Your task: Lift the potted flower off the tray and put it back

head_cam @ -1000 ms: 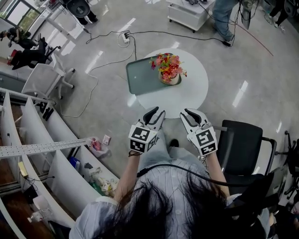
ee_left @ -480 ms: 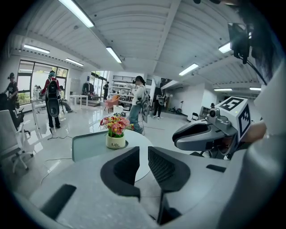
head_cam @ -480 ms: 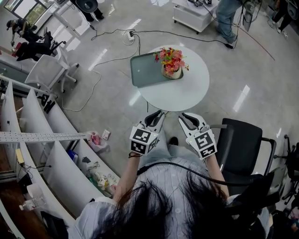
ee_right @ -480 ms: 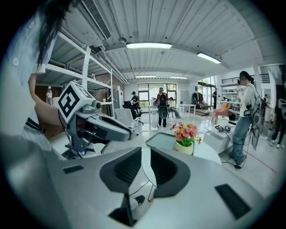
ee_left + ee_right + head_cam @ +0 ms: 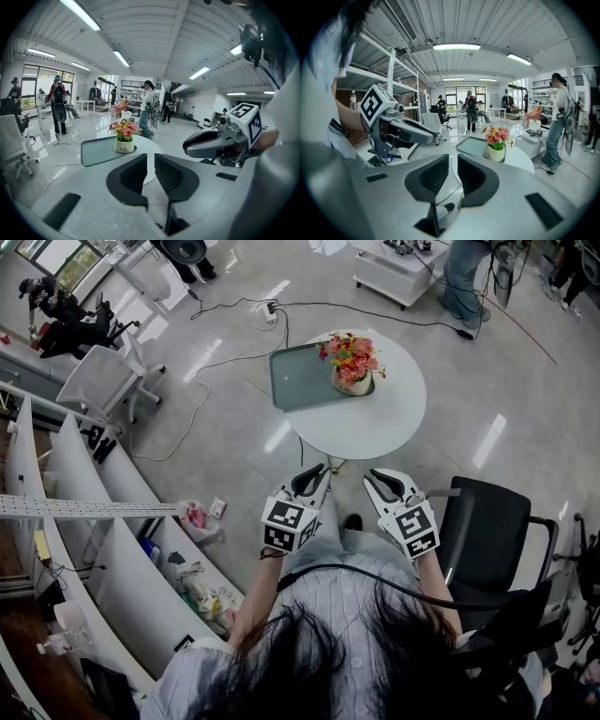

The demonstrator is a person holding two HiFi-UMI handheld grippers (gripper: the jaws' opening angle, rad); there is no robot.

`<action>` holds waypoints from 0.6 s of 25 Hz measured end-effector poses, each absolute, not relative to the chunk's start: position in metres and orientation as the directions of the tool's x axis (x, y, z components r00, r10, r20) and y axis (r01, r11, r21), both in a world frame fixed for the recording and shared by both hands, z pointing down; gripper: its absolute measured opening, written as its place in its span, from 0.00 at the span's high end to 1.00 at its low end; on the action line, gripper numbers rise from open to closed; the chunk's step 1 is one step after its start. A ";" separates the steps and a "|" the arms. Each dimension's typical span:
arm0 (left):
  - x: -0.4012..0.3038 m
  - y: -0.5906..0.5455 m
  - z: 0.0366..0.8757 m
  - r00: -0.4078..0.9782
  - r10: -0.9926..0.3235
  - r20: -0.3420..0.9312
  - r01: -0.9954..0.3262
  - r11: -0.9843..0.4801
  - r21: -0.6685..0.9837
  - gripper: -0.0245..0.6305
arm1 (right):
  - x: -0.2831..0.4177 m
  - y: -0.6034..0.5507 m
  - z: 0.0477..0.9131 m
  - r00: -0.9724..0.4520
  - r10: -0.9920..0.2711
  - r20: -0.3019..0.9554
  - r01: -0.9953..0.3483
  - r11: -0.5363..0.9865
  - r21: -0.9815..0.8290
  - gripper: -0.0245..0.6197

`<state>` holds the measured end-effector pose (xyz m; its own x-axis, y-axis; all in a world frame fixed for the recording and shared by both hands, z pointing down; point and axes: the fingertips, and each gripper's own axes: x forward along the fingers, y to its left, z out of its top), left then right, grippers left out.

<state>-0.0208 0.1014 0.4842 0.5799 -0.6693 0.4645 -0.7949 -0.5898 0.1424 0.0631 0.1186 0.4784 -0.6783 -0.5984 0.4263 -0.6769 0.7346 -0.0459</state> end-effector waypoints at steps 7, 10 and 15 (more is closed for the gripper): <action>-0.023 0.105 0.487 0.578 -0.671 0.464 -0.797 -0.586 0.145 0.87 | 0.061 0.118 0.480 -0.680 -0.592 0.433 -0.673 0.738 -0.049 0.85; -0.024 0.106 0.484 0.579 -0.675 0.458 -0.798 -0.585 0.146 0.87 | 0.060 0.119 0.478 -0.678 -0.594 0.432 -0.675 0.736 -0.047 0.85; -0.024 0.104 0.481 0.578 -0.679 0.454 -0.797 -0.589 0.135 0.88 | 0.063 0.119 0.478 -0.674 -0.595 0.438 -0.680 0.732 -0.052 0.85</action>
<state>-0.0236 0.1043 0.4814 0.5776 -0.6786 0.4537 -0.7972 -0.5885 0.1347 0.0626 0.1193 0.4782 -0.6741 -0.5951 0.4376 -0.6797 0.7317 -0.0518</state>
